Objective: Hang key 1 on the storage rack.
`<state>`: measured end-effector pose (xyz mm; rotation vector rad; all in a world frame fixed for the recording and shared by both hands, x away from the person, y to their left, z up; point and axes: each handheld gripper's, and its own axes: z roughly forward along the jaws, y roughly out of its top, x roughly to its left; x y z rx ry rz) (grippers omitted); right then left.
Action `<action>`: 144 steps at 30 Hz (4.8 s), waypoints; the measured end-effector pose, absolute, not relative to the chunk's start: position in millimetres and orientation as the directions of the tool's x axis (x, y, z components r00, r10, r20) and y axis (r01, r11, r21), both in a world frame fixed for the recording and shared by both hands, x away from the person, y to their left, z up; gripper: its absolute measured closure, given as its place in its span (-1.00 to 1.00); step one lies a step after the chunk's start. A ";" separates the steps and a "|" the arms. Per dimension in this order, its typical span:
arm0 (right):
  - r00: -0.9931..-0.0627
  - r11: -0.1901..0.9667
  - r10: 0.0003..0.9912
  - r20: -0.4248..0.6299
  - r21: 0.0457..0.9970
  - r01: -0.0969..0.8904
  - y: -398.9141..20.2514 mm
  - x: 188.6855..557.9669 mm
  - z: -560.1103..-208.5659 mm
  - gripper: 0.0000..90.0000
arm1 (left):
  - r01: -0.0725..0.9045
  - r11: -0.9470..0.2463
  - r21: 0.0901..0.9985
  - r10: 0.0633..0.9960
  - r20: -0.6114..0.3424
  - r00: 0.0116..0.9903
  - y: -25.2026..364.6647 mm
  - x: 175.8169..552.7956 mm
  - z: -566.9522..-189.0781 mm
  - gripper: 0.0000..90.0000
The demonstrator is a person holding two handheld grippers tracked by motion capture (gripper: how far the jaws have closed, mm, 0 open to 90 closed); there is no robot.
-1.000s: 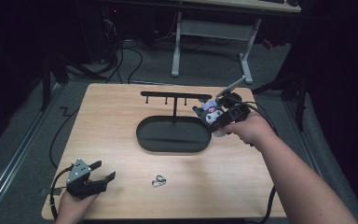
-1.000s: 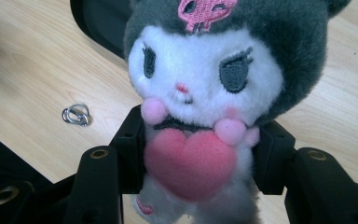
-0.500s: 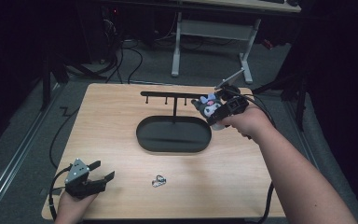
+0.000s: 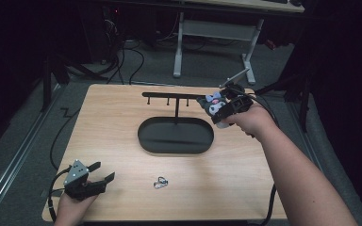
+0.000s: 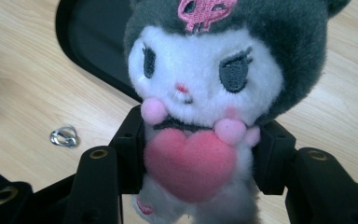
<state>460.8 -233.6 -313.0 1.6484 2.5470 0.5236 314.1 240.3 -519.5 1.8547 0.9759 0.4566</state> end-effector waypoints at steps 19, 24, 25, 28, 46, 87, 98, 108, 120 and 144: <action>-0.433 0.398 0.898 0.079 0.274 0.875 -246.4 455.7 -357.5 0.05 | 0.436 -0.230 0.870 0.789 -0.095 0.607 239.7 314.4 -521.0 -0.38; -0.417 0.378 0.904 0.090 0.285 0.881 -241.4 457.2 -372.8 0.04 | 0.433 -0.236 0.870 0.785 -0.092 0.613 238.5 314.3 -521.0 -0.38; -0.417 0.378 0.904 0.090 0.285 0.881 -241.4 457.2 -372.8 0.04 | 0.433 -0.236 0.870 0.785 -0.092 0.613 238.5 314.3 -521.0 -0.38; -0.429 0.387 0.900 0.084 0.303 0.871 -237.6 459.4 -386.0 0.03 | 0.432 -0.236 0.870 0.784 -0.092 0.614 238.6 314.3 -520.9 -0.38; -0.401 0.352 0.912 0.090 0.332 0.875 -232.3 471.0 -413.6 -0.08 | 0.436 -0.231 0.870 0.786 -0.097 0.610 240.8 314.2 -521.3 -0.38; -0.374 0.230 0.924 0.080 0.665 0.711 -273.1 345.4 -465.9 -0.14 | 0.453 -0.301 0.839 0.729 -0.104 0.676 216.3 309.0 -519.3 -0.15; -0.368 0.154 0.927 0.069 0.826 0.543 -291.4 279.0 -503.7 0.00 | 0.457 -0.333 0.825 0.710 -0.099 0.697 189.9 304.1 -515.4 0.18; -0.374 0.079 0.913 0.160 0.832 0.549 -314.0 269.0 -507.2 0.04 | 0.494 -0.444 0.748 0.710 -0.043 0.703 137.4 303.5 -519.6 1.00; -0.413 0.075 0.889 0.200 0.823 0.563 -309.3 272.2 -507.0 0.04 | 0.479 -0.512 0.713 0.662 -0.029 0.749 72.5 306.6 -526.3 0.99; -0.409 0.063 0.883 0.231 0.804 0.591 -312.9 274.5 -511.1 0.05 | 0.362 -0.585 0.726 0.482 -0.048 0.875 -50.2 304.8 -526.3 0.99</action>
